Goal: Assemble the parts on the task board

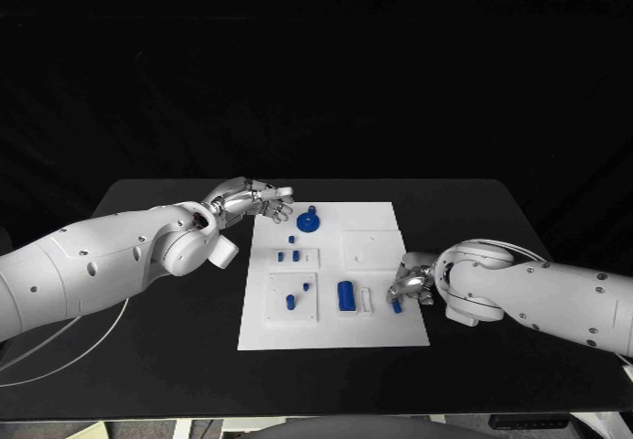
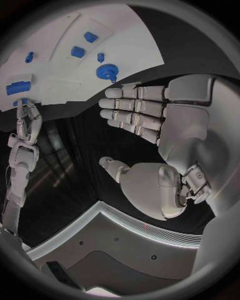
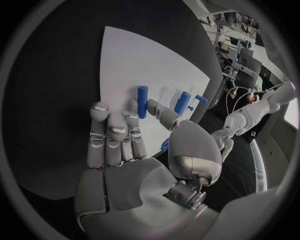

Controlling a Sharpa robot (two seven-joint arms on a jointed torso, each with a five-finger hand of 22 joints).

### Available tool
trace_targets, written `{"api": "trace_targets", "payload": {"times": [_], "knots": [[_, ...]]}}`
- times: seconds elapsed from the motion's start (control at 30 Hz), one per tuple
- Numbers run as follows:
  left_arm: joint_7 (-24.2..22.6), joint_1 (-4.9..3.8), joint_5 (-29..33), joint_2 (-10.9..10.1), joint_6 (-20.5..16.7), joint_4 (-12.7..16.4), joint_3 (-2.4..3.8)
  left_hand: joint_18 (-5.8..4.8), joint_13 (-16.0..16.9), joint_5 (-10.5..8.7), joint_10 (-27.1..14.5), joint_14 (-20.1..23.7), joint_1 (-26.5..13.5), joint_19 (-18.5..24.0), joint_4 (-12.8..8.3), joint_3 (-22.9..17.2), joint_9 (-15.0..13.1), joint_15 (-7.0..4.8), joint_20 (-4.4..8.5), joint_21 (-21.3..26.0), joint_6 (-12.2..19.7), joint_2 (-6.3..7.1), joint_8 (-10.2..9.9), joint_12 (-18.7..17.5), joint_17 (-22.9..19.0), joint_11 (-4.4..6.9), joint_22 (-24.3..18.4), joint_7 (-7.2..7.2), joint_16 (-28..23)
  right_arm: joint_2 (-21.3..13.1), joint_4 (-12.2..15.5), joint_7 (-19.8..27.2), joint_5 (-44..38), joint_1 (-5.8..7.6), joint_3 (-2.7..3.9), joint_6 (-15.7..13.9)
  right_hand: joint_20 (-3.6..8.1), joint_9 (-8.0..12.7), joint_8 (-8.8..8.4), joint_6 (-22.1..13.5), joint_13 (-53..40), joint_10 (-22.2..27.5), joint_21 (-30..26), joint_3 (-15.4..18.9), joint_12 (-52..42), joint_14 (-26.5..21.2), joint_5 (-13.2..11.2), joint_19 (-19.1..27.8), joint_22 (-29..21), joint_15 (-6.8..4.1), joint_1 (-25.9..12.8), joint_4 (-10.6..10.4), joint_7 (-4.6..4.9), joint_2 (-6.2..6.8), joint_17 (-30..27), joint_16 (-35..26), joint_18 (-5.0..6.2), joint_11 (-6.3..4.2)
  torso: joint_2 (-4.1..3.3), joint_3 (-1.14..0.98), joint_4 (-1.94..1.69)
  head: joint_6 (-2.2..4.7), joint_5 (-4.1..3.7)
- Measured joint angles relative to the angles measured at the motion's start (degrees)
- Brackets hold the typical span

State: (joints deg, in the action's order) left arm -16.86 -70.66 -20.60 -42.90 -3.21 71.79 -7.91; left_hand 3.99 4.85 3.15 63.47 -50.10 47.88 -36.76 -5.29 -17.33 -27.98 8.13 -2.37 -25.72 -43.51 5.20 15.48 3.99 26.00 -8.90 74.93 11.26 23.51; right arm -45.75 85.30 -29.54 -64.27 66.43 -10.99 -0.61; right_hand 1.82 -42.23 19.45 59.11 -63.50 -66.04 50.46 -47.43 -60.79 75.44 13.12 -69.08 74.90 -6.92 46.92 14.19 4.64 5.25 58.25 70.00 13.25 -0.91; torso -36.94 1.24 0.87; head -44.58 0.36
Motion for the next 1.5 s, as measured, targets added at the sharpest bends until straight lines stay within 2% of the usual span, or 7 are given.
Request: {"api": "trace_targets", "payload": {"times": [0.07, 0.1, 0.17, 0.2, 0.53, 1.33, 1.5], "knots": [[0.00, 0.00, 0.00, 0.00, 0.00, 0.00, 0.00, 0.00, 0.00, 0.00, 0.00, 0.00, 0.00, 0.00, 0.00, 0.00, 0.00, 0.00, 0.00, 0.00, 0.00, 0.00, 0.00, 0.00, 0.05, 0.00, 0.00, 0.00, 0.00, -0.08, 0.73, 0.22, 1.26, 0.12, -0.06, -0.31, 0.00, -0.01, -3.49, 0.13, 0.00, 0.00, 0.12, -0.04, 0.00, 0.01, 0.26, 0.00, 0.00, 0.01, 0.00, -0.03, 0.15, 0.00, 0.00, 0.00, 0.01, 0.00, -0.01, 0.00, 0.00, 0.01, 0.03], [0.00, 0.00, 0.00, 0.01, 0.00, -0.01, 0.00, -0.01, 0.00, 0.00, 0.00, 0.00, 0.04, 0.00, -0.06, 0.06, 0.00, 0.00, 0.00, 0.00, 0.00, -0.04, 0.00, 0.00, 0.06, 0.00, 0.00, 0.00, 0.00, -0.08, 1.21, 0.34, 1.98, 0.26, -0.07, -0.46, -0.01, -0.01, -6.60, 0.13, 0.00, 0.00, 0.12, -1.54, 0.00, 0.08, 0.46, 0.00, 0.00, 0.08, -0.05, 1.33, 0.15, -0.33, 0.00, 0.00, 0.00, 0.00, 0.00, 0.00, 0.00, 0.02, 0.04], [0.00, -0.01, 0.00, 0.01, 0.01, -0.02, 0.00, -0.02, 0.00, 0.00, 0.00, 0.00, 0.23, 0.00, -0.16, 0.16, 0.00, 0.00, 0.00, 0.00, 0.00, -0.23, 0.00, 0.00, 0.06, 0.00, 0.00, 0.00, 0.00, -0.02, 1.77, 0.59, 2.93, 0.44, -0.01, -0.70, -0.01, 1.19, -9.04, -0.07, 0.00, 0.02, 0.12, -2.63, -0.06, 0.08, 0.89, 0.00, 0.00, 0.08, -0.07, 2.28, 0.35, -0.36, 0.00, 0.00, 0.00, 0.01, -0.01, 0.01, 0.00, 0.03, 0.07], [0.00, -0.01, 0.00, 0.01, 0.01, -0.02, 0.00, -0.03, 0.00, 0.00, 0.00, 0.00, 0.23, 0.00, -0.16, 0.16, 0.00, 0.00, 0.00, 0.00, 0.00, -0.23, 0.00, 0.00, 0.06, 0.00, 0.00, 0.00, 0.00, 0.09, 2.03, 0.77, 3.43, 0.45, 0.06, -0.95, -0.02, 1.21, -9.04, -0.27, 0.00, 0.04, 0.12, -2.71, -0.22, 0.08, 1.05, 0.02, 0.00, 0.08, 1.29, 2.34, 0.54, -1.71, 0.00, 0.00, 0.01, 0.02, -0.01, 0.01, 0.00, 0.04, 0.08], [0.00, -0.01, 0.00, -0.01, 0.02, -0.01, 0.00, -0.10, -0.05, 0.00, 0.00, 0.00, 0.23, 0.00, -0.16, 0.16, -0.01, 0.00, 0.00, 0.00, 0.00, -0.23, 0.00, 0.00, 0.05, 0.00, 0.00, 0.00, 0.00, 1.22, 2.90, 1.56, 6.53, 0.18, -0.06, -3.23, 0.31, 1.68, -9.03, -0.49, 0.00, 0.01, 0.11, -2.78, -0.26, 0.08, 1.78, -0.33, 0.00, 0.08, 2.50, 2.42, 0.65, -2.91, 0.05, 0.00, 0.02, -0.03, -0.03, 0.04, -0.07, -0.06, 0.20], [0.03, 0.00, 0.00, 0.13, 0.17, -0.03, 0.00, 0.29, -0.04, 0.00, 0.00, 0.00, 0.22, 0.00, -0.32, 0.32, 0.04, 0.00, 0.00, 0.00, 0.00, -0.23, 0.00, 0.00, 0.10, 0.00, 0.00, 0.00, 0.00, 4.27, 0.17, 1.28, 8.68, 0.34, 0.00, -3.18, 0.23, 0.69, -8.31, -0.44, -0.01, 0.00, 0.11, -2.05, -0.22, 0.11, 2.20, -0.40, 0.04, 0.12, 2.38, 2.38, 0.61, -3.02, 0.05, 0.00, 0.02, -0.03, 0.00, 0.06, -0.03, 0.05, 0.47], [0.05, -0.01, 0.00, 0.11, 0.24, -0.03, 0.00, 0.28, -0.04, 0.00, 0.00, 0.00, 0.23, 0.00, -0.32, 0.32, 0.03, 0.00, 0.00, 0.00, 0.00, -0.23, 0.00, 0.00, 0.15, 0.00, 0.00, 0.00, 0.00, 4.38, 0.00, 1.26, 8.75, 0.35, 0.02, -3.12, 0.22, 0.63, -8.31, 0.15, 0.01, -0.02, 0.11, 0.03, -0.22, 0.18, -0.33, -0.40, 0.04, 0.19, 1.18, 2.03, 0.65, -4.23, 0.05, 0.00, 0.01, -0.04, -0.01, 0.04, -0.03, 0.03, 0.62]]}}
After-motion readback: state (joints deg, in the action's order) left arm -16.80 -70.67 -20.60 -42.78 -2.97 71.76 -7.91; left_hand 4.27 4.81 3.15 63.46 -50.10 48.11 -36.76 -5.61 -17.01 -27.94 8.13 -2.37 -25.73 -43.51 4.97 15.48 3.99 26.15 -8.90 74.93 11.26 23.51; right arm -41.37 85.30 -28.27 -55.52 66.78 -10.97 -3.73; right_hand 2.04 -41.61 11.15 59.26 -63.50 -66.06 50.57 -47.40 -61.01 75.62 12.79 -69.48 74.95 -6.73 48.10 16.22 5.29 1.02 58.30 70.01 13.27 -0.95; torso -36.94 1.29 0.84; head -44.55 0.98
